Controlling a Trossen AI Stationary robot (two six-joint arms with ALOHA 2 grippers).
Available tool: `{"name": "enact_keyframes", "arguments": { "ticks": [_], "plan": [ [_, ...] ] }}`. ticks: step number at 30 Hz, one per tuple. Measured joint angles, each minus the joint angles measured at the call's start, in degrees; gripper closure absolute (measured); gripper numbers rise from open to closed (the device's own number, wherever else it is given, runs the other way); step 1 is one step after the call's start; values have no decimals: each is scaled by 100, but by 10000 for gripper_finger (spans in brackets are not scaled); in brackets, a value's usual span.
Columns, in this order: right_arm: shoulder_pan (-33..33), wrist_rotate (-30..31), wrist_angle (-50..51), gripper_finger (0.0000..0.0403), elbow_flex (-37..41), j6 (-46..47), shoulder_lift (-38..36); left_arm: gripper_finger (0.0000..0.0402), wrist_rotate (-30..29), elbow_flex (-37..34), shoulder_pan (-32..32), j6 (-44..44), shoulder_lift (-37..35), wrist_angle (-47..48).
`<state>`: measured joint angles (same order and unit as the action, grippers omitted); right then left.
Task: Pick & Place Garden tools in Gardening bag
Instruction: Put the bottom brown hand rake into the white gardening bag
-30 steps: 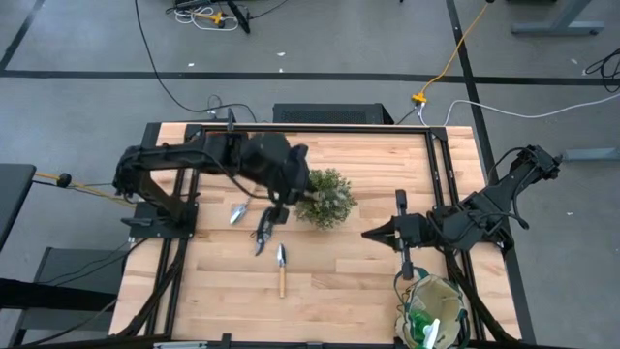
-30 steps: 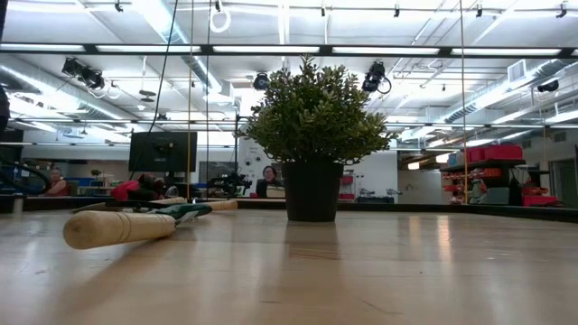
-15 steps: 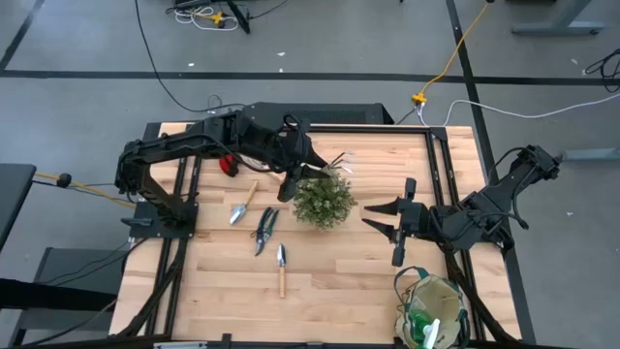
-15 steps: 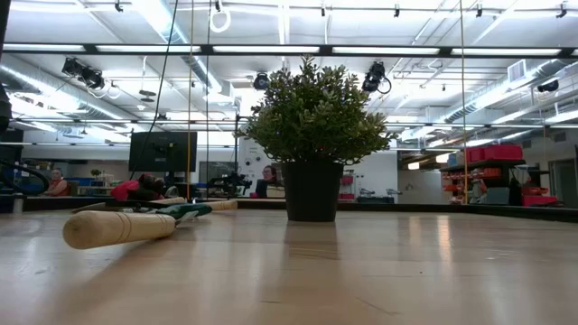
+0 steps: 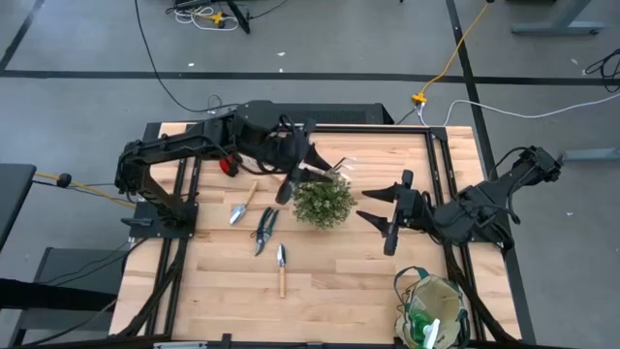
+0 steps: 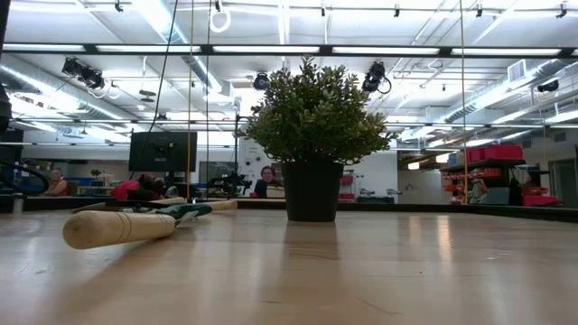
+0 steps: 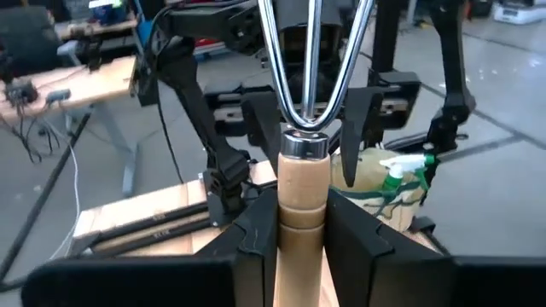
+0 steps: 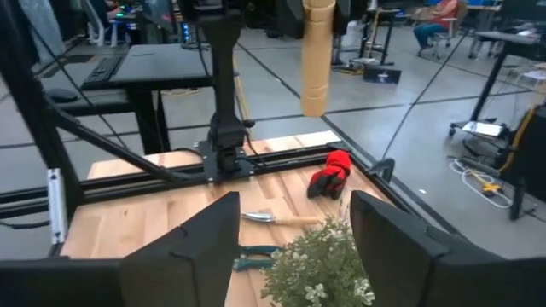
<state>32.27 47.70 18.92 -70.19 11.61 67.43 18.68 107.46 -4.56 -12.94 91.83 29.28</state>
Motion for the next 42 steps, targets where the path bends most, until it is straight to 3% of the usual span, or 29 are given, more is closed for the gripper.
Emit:
{"name": "enact_keyframes", "arguments": {
  "ticks": [9,16,28,36,42],
  "plan": [
    [0,-248,-14,184,0,392,1,323,5,0,250,-2158,0,8],
    [-1,-369,-99,196,0,1038,-1,323,-101,0,467,-3022,0,10],
    [-283,-376,-396,199,0,2813,-3,323,-393,0,814,-4660,0,10],
    [-620,-372,-399,185,0,4868,-3,323,-515,0,835,-5547,2,10],
    [-886,-446,-692,171,0,5701,-3,323,-514,0,836,-6133,2,12]
  ]
}}
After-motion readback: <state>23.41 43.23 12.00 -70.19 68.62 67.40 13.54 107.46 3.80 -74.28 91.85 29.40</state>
